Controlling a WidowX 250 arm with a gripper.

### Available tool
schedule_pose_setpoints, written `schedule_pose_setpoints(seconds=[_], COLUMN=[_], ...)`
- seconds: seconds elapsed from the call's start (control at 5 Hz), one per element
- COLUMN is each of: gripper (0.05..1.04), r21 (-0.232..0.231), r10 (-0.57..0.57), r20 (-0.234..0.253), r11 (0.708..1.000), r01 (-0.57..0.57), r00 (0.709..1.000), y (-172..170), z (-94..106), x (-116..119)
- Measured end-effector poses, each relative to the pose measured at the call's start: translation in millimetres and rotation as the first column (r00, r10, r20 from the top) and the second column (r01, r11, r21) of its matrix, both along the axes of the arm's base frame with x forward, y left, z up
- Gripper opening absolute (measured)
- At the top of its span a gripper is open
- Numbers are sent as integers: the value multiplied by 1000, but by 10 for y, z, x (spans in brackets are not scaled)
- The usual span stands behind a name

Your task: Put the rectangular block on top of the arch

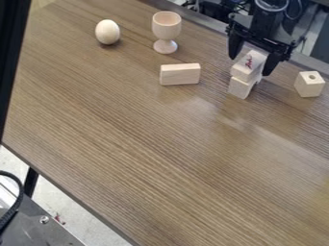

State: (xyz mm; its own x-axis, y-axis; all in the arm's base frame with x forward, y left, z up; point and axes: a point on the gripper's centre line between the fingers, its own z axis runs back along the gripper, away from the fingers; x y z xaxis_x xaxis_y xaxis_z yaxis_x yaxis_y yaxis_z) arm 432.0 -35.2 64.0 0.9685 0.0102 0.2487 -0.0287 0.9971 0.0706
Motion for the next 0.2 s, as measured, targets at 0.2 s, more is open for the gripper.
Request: schedule_pose_setpoints(seconds=[0.2], gripper=[999], r21=[3], r10=[-1], r20=[0], r11=[1000], r01=[1], r00=[1000], y=[4], z=[0], x=[1])
